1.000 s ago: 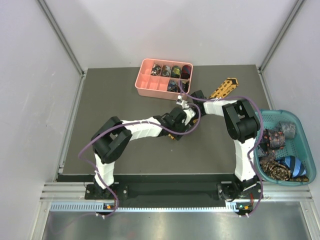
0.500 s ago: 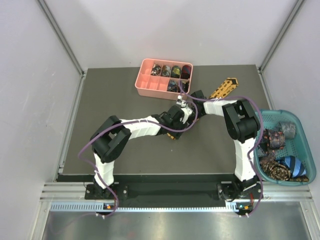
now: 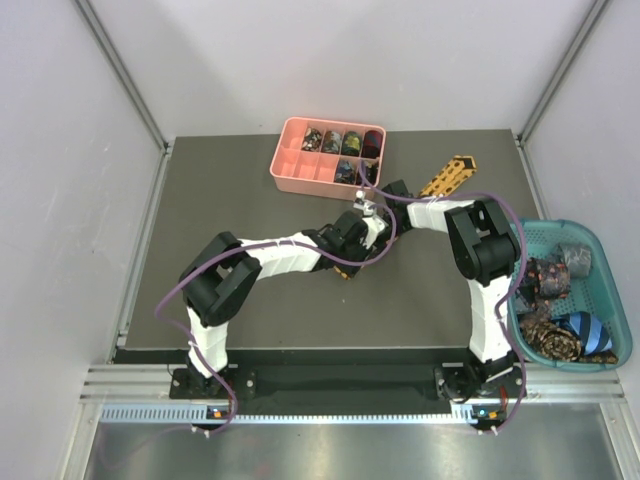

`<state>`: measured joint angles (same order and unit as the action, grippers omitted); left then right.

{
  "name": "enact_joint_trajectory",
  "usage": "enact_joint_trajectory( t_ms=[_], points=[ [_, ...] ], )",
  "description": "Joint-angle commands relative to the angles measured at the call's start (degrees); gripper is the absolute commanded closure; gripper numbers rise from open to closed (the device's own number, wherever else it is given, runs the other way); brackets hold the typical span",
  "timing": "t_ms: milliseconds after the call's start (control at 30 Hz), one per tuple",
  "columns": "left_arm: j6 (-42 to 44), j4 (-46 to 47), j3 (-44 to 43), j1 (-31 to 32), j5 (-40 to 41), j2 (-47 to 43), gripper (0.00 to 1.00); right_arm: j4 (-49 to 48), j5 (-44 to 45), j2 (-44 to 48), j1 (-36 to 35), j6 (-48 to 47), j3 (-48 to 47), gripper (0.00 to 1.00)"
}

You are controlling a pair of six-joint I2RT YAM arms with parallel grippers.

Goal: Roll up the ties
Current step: Roll the tie

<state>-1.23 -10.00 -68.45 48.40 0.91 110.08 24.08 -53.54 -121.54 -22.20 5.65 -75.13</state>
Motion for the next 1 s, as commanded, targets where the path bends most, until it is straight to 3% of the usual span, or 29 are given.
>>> enact_joint_trajectory(
  t_ms=[0,200,367,600,900,967],
  points=[
    [-1.75,-6.7,2.61,-0.06,-2.66,1.36,0.69,0.36,7.49,1.82,1.71,-1.35,-0.72,0.78],
    [-1.75,-5.91,3.05,-0.15,-3.37,2.59,0.72,-2.8,5.55,4.55,2.94,2.96,-1.6,0.7],
    [-1.49,-6.17,3.14,-0.06,-3.63,2.68,0.73,-3.94,5.64,5.17,3.82,5.24,-1.86,0.69],
    [-1.49,-7.93,2.09,-0.06,-3.98,3.56,0.75,-12.46,7.39,12.79,8.73,11.66,4.63,0.65],
    [-3.24,-15.65,-2.56,-0.06,-4.25,5.4,0.75,-20.12,33.11,35.45,10.77,14.65,26.16,0.66],
    [-3.69,-18.03,-3.88,-0.24,-3.9,6.63,0.75,-21.52,35.42,39.86,10.6,14.56,31.87,0.67]
  ],
)
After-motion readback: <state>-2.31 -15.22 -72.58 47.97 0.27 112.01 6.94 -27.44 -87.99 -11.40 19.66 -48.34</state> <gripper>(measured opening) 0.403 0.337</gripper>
